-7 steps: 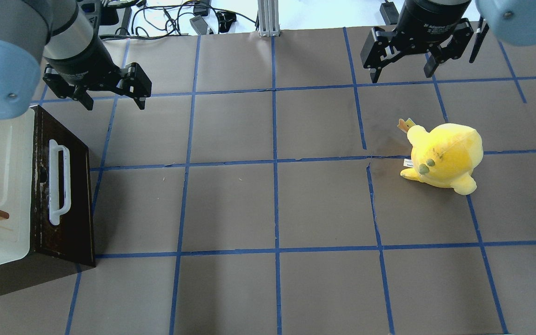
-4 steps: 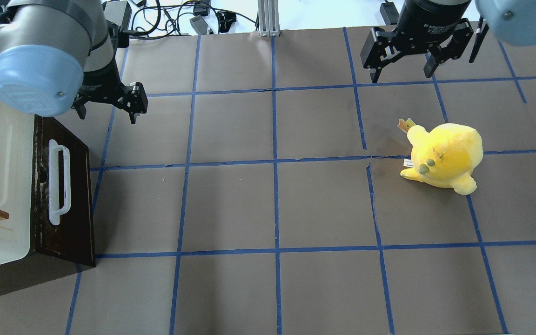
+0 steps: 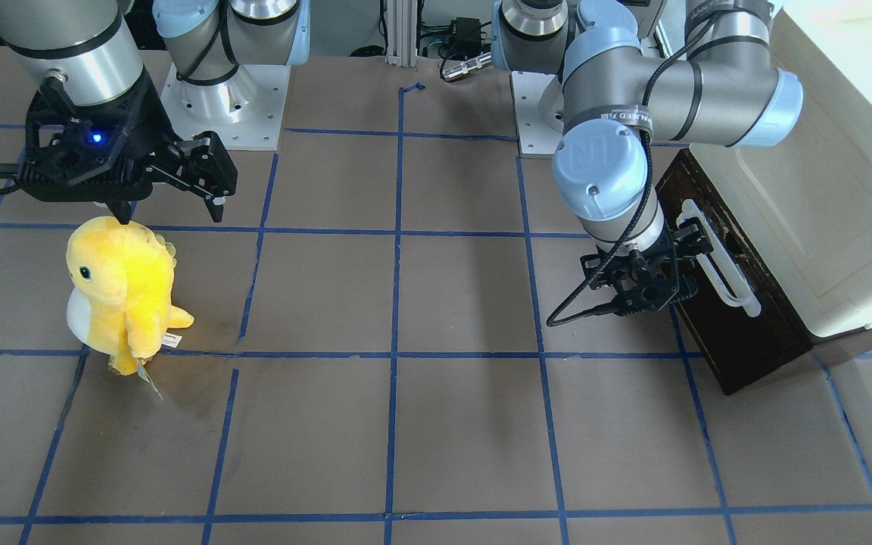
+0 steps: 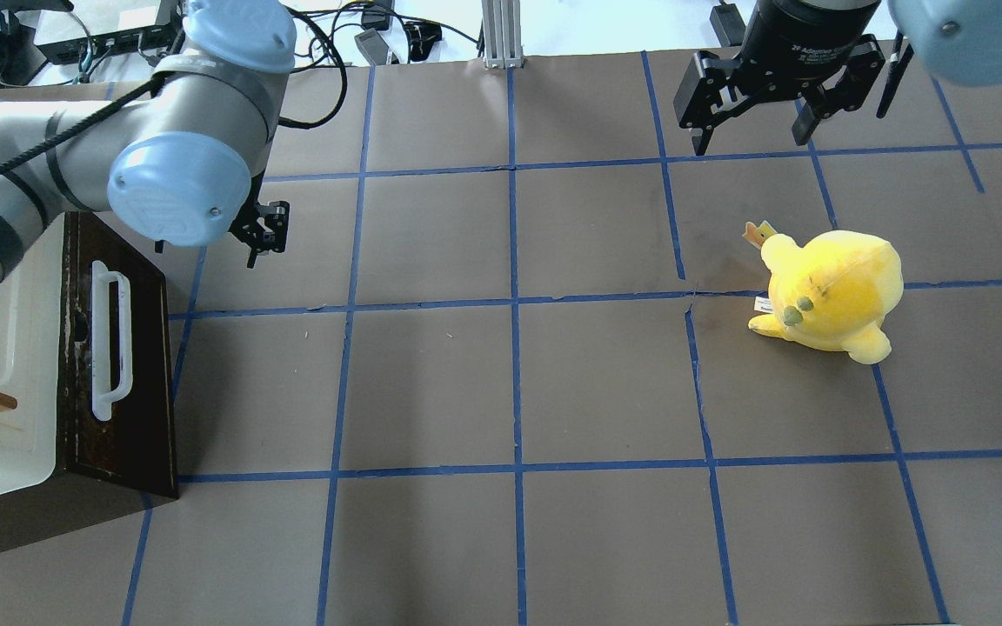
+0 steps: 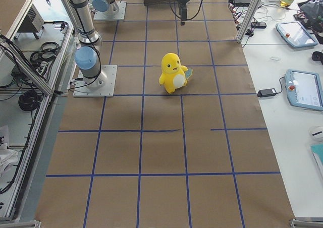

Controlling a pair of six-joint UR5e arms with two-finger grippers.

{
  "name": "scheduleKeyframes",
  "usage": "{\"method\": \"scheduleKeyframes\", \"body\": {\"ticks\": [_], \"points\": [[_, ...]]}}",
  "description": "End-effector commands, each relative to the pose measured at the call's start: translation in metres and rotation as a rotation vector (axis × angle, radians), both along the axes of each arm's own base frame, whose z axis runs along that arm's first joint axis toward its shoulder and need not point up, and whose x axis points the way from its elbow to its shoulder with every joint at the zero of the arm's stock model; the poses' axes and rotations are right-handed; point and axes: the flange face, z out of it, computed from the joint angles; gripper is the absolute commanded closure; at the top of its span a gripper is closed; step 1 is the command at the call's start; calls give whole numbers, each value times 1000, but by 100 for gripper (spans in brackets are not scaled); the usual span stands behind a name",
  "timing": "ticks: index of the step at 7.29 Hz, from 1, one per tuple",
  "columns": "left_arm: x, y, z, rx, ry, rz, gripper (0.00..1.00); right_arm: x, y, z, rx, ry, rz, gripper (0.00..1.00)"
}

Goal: Pull drawer sideways
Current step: 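Lower the left gripper around the white drawer handle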

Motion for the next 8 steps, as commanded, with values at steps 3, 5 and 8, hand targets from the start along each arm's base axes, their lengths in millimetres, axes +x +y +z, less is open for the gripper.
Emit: {"method": "scheduleKeyframes", "body": {"ticks": [3, 5, 8], "points": [[11, 32, -67, -7, -183, 143, 0, 0, 0, 0, 0, 0, 2, 0], [29, 28, -67, 33, -462, -31, 0, 0, 0, 0, 0, 0, 0, 0], [32, 24, -82, 126, -493, -81, 7, 0, 0, 0, 0, 0, 0, 0]]}}
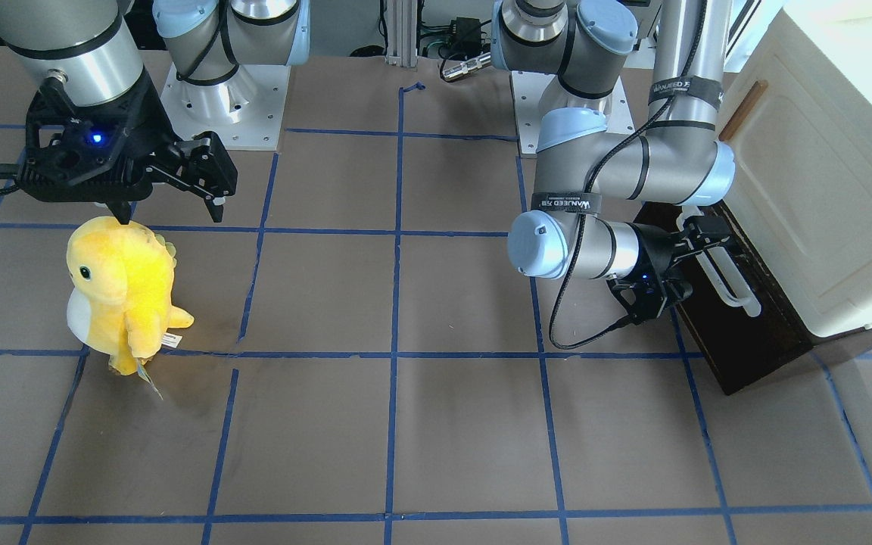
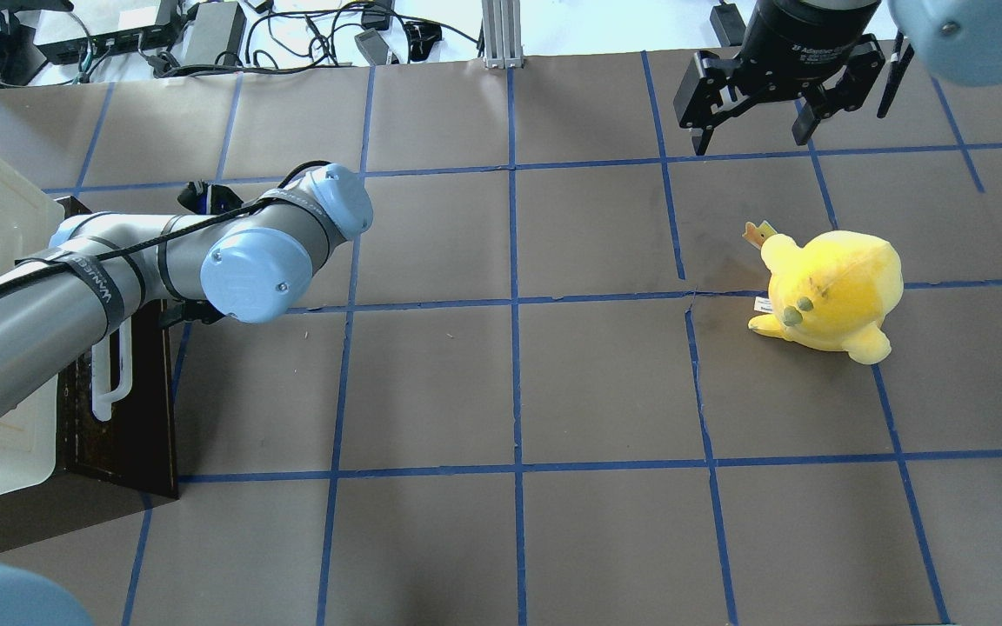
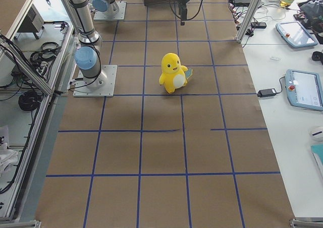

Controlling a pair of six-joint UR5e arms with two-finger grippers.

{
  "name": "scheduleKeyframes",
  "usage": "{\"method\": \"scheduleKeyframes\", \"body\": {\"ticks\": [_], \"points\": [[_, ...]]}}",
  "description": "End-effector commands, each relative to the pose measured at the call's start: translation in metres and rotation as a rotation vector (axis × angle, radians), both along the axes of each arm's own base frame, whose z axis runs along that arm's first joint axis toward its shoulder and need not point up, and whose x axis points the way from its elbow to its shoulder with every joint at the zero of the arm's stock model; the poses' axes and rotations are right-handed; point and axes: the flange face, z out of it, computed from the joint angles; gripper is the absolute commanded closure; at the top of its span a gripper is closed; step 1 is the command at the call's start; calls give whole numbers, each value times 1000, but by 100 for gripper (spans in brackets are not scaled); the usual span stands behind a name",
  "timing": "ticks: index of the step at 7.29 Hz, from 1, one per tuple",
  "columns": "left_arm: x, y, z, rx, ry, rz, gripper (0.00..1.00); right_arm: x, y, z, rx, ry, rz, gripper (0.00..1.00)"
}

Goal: Pull drawer sideways
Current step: 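Lower the left gripper around the white drawer handle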

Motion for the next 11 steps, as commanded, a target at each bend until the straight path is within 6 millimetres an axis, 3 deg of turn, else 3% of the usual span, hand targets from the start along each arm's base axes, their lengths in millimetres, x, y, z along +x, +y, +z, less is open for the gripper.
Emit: {"method": "scheduleKeyframes", "body": {"ticks": [1, 3, 6, 8, 11], "points": [[2, -5, -14, 38, -16, -10, 7, 0, 0, 0, 0, 0, 1, 0], [10, -4, -27, 64, -17, 6, 7, 0, 0, 0, 0, 0, 1, 0], [12, -7, -29, 71, -29, 0, 7, 0, 0, 0, 0, 0, 0, 0], [12, -5, -32, 74, -23, 7, 24, 0, 0, 0, 0, 0, 0, 0], [12, -6, -33, 80, -29, 2, 29, 0, 0, 0, 0, 0, 0, 0]]}}
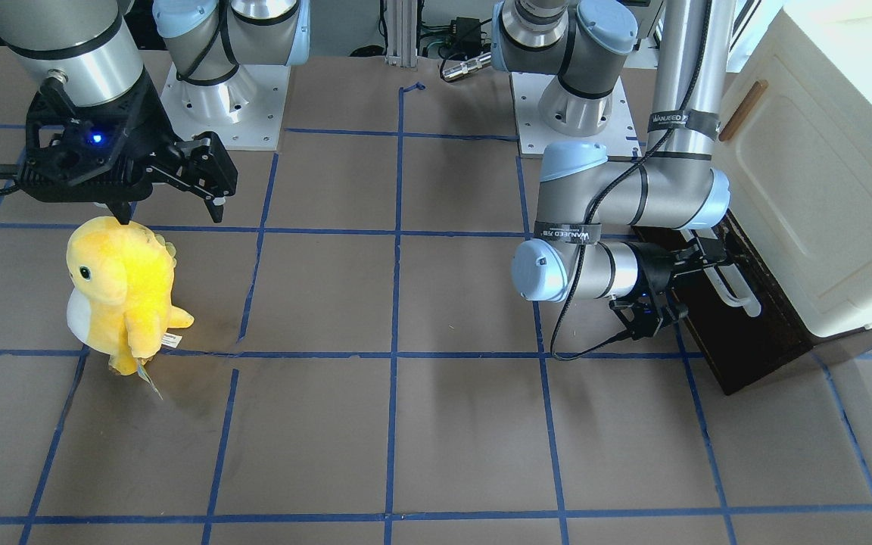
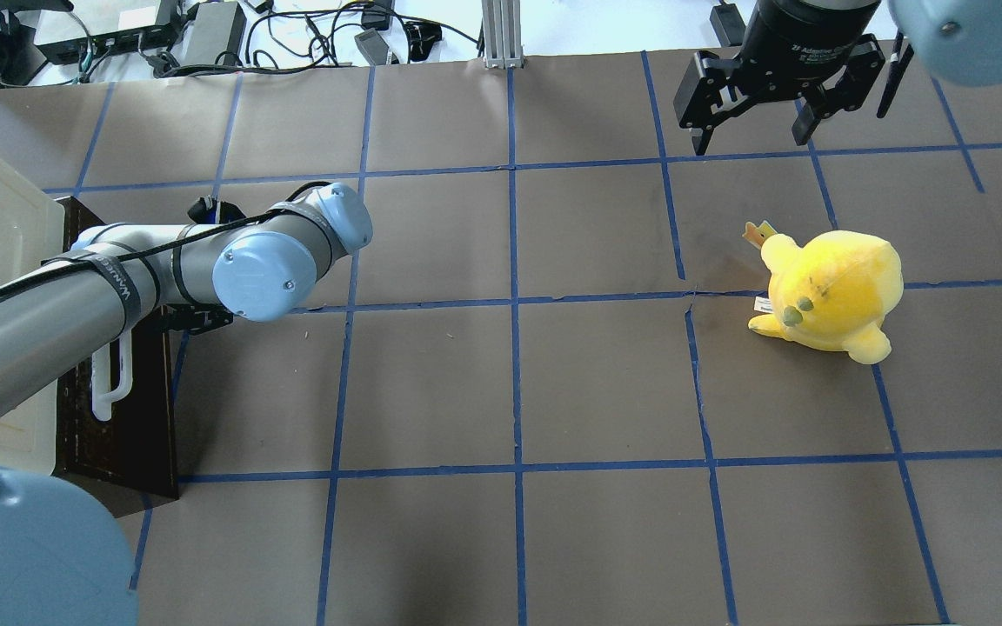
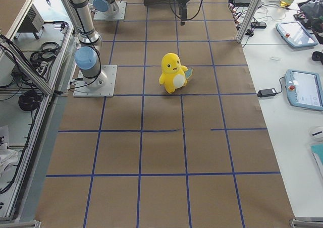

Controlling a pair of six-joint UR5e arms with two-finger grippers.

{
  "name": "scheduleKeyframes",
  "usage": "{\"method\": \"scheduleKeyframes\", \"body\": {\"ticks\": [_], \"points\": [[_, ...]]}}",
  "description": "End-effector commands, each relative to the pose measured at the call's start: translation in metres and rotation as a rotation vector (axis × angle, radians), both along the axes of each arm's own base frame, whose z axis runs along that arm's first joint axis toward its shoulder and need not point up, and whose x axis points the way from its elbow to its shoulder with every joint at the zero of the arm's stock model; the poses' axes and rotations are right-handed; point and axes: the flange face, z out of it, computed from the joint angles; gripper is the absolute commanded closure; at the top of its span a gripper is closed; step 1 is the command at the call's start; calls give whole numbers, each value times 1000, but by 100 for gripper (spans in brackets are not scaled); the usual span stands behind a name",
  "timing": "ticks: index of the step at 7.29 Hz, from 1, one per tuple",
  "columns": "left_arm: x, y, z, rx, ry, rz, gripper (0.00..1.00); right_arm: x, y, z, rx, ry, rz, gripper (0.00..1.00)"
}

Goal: Pull drawer sideways
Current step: 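Lower the left gripper around the white drawer handle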

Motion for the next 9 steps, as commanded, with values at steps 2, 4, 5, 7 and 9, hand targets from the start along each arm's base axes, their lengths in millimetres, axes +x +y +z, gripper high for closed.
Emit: {"method": "scheduleKeyframes", "body": {"ticks": [2, 4, 5, 7, 9], "points": [[0, 5, -4, 12, 2, 2, 38, 0, 0, 0, 0, 0, 0, 0], [1, 6, -3, 15, -4, -3, 40, 0, 0, 0, 0, 0, 0, 0], [1, 6, -2, 17, -4, -4, 40, 0, 0, 0, 0, 0, 0, 0], [1, 4, 1, 11, -3, -4, 40, 0, 0, 0, 0, 0, 2, 0], [1, 5, 0, 13, -5, -5, 47, 0, 0, 0, 0, 0, 0, 0]]}}
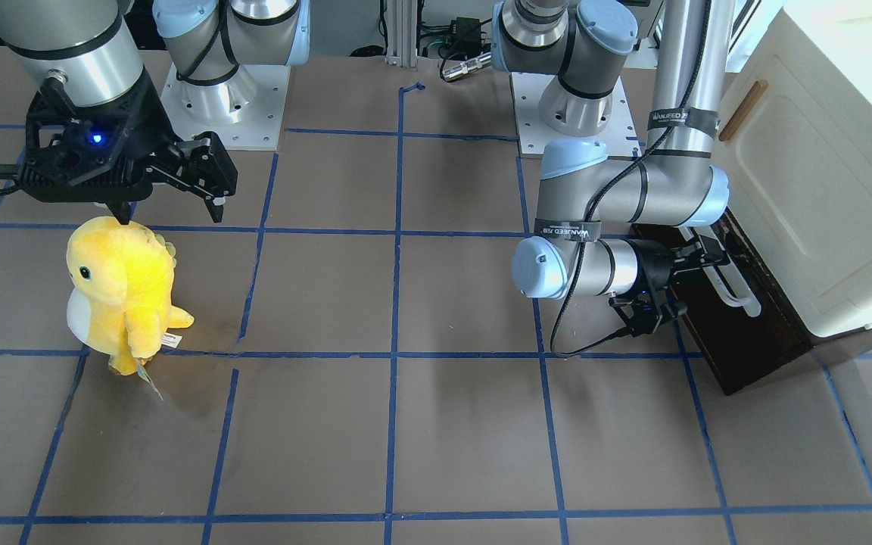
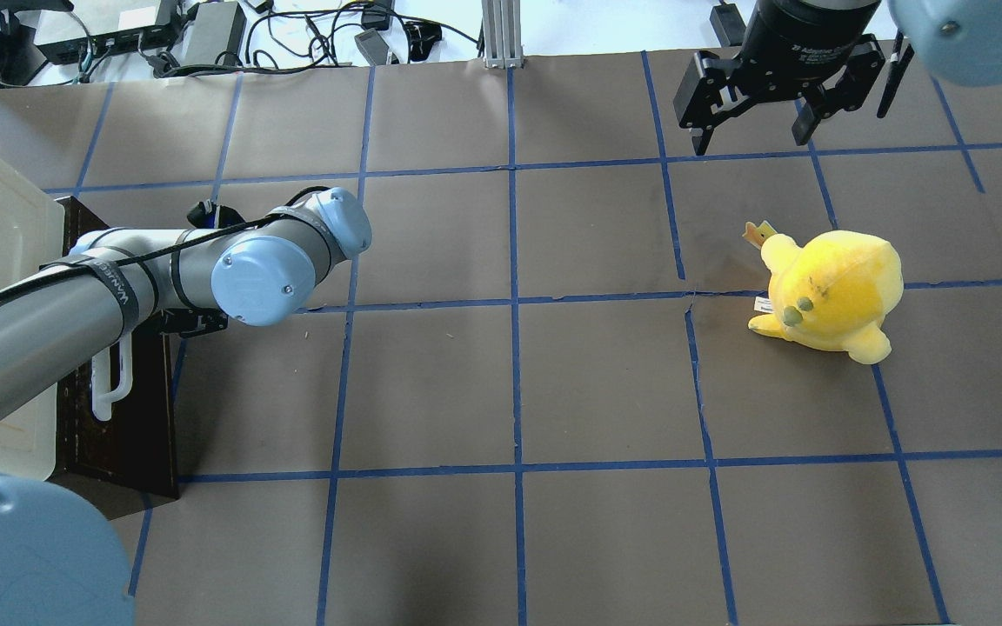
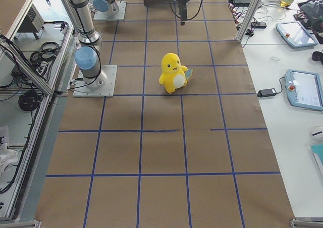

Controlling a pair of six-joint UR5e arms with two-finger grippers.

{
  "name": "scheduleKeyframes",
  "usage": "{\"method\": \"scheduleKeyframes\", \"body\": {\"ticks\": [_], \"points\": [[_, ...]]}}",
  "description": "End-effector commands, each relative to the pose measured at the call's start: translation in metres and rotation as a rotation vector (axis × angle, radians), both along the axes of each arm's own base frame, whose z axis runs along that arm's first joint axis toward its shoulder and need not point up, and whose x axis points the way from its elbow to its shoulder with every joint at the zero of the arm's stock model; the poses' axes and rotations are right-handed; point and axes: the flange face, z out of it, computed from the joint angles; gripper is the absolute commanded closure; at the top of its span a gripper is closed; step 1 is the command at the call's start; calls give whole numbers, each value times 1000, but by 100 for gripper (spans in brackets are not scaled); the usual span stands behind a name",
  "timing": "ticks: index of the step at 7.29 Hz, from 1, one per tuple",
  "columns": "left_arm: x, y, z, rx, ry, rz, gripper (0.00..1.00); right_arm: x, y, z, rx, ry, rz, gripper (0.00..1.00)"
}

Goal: Pull drawer sideways
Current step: 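Close the left gripper on the white drawer handle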

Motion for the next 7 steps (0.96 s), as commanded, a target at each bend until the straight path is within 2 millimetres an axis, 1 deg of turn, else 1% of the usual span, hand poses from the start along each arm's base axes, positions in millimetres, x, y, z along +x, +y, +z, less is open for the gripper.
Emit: {"method": "scheduleKeyframes", "body": {"ticks": [1, 3, 4, 5, 7], "points": [[0, 0, 1, -1, -1, -1, 48, 0, 0, 0, 0, 0, 0, 0], [0, -2, 2, -4, 0, -1, 49, 0, 0, 0, 0, 0, 0, 0], [1, -3, 3, 2, -29, -26, 54, 0, 0, 0, 0, 0, 0, 0], [2, -4, 9, -11, -41, -36, 54, 0, 0, 0, 0, 0, 0, 0], [2, -3, 3, -4, -40, -33, 54, 0, 0, 0, 0, 0, 0, 0]]}}
